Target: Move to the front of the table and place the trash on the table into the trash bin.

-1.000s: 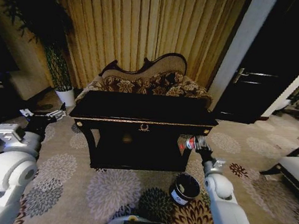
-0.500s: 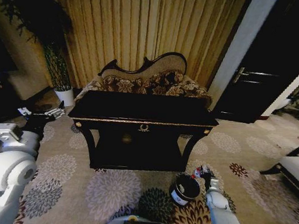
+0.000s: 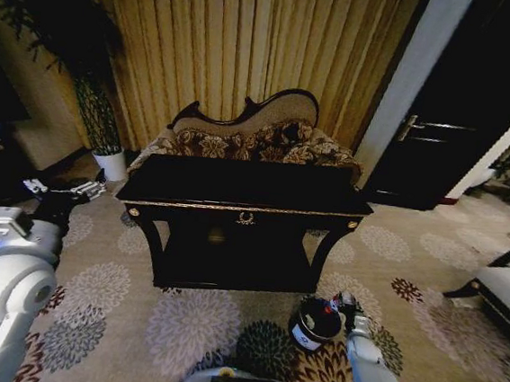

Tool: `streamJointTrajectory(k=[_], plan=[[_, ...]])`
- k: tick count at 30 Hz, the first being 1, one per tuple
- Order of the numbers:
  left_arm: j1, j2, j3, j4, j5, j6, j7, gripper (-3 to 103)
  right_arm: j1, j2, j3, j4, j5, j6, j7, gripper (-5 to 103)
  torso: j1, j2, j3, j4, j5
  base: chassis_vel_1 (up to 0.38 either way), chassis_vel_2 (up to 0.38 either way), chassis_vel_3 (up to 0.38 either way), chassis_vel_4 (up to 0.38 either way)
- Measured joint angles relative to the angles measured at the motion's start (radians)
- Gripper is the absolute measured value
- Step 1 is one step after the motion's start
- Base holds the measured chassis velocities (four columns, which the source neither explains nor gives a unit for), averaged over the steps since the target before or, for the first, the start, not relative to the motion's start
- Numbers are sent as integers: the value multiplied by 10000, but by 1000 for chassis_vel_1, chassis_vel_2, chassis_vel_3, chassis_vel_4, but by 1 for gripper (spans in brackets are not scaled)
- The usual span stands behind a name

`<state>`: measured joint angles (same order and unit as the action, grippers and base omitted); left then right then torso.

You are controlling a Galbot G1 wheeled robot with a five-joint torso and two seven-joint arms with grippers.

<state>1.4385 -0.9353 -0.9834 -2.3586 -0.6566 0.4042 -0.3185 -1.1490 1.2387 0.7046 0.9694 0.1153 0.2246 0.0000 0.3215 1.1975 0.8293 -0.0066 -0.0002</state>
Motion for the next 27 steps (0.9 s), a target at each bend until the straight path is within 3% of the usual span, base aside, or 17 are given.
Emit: streamJointTrajectory(k=[5,7,9,12,22,24,27], plan=[[-57,134,-77,-9,-213,1,26,100,-58,92,57,396,25,-35,0,71,0,0,0,0,0,0,0,0,0],[-63,136,-79,-5,-216,2,26,100,-60,95,58,408,25,-37,0,71,0,0,0,0,0,0,0,0,0],[-123,174,-81,83,-232,2,29,100,-64,117,60,545,23,-73,0,88,0,0,0,-1,1,0,0,0,0],[-147,191,-73,163,-235,-9,35,100,-143,124,69,914,143,-112,0,97,0,-1,0,0,2,0,0,0,0],[-190,172,69,255,-218,-25,55,100,-1159,448,81,4082,764,-323,4,100,0,0,1,-1,4,0,0,0,0],[-197,160,179,250,-185,-32,68,100,-1649,639,-18,6333,1171,-792,4,100,0,0,-1,1,-6,0,0,0,0],[-198,139,294,247,-130,-47,62,100,-1997,717,-250,7721,1412,-1202,4,100,0,0,0,1,1,0,0,0,0]])
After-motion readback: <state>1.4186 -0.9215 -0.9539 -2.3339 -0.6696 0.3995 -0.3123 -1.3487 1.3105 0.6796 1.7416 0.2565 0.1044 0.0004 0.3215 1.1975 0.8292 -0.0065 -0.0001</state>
